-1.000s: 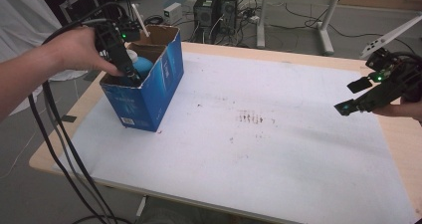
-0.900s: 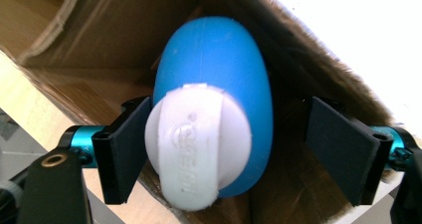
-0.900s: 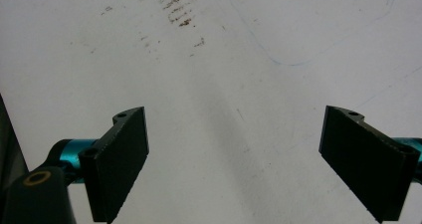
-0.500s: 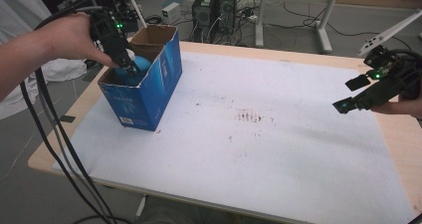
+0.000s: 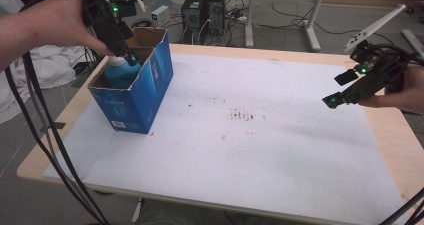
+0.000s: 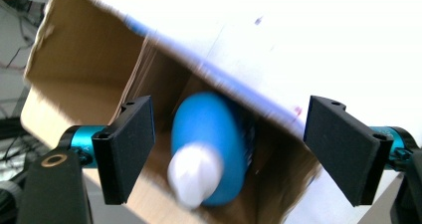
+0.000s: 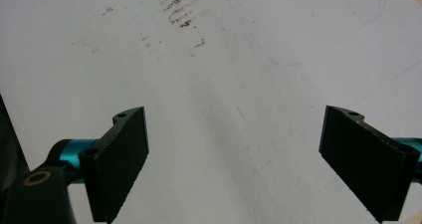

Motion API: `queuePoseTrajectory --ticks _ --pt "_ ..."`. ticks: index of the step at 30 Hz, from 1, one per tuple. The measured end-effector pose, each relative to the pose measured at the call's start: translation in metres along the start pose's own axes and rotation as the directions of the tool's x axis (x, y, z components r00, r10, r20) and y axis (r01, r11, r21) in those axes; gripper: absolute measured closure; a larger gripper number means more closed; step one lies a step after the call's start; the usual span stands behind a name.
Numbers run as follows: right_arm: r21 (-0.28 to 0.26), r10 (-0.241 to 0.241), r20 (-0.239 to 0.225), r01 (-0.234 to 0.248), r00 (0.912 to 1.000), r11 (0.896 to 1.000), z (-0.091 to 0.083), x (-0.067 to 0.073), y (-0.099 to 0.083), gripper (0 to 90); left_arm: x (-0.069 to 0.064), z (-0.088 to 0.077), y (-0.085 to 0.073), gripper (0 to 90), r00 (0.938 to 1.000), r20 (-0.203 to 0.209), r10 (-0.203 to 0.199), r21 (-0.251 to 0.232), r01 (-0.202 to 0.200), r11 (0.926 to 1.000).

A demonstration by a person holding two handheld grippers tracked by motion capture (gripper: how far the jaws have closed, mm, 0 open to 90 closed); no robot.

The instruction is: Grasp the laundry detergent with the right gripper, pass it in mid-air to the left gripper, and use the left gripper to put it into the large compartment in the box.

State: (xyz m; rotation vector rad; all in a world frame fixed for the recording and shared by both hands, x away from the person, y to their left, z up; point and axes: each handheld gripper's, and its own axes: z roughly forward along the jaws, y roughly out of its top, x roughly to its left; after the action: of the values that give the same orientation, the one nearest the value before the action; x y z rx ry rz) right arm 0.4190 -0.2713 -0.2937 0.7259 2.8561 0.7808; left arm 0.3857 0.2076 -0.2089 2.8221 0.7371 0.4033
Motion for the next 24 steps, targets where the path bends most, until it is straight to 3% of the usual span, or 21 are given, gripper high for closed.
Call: queuePoseTrajectory --ticks 9,16,24 --pt "0.004 -0.022 0.012 0.022 0.9997 1.000 -0.005 0.011 0.003 11.7 -0.022 0.022 0.043 20.3 0.9948 0.054 0.086 -0.037 -0.084 0.9958" --pt "0.018 -0.038 0.016 0.037 0.9992 0.999 -0.004 0.019 0.005 11.7 -0.039 0.041 0.067 20.3 0.9844 0.092 0.150 -0.043 -0.146 0.9883" --pt "0.029 -0.041 0.017 0.041 0.9990 0.999 -0.002 0.024 0.003 11.6 -0.049 0.056 0.081 20.3 0.9789 0.116 0.168 -0.047 -0.164 0.9854"
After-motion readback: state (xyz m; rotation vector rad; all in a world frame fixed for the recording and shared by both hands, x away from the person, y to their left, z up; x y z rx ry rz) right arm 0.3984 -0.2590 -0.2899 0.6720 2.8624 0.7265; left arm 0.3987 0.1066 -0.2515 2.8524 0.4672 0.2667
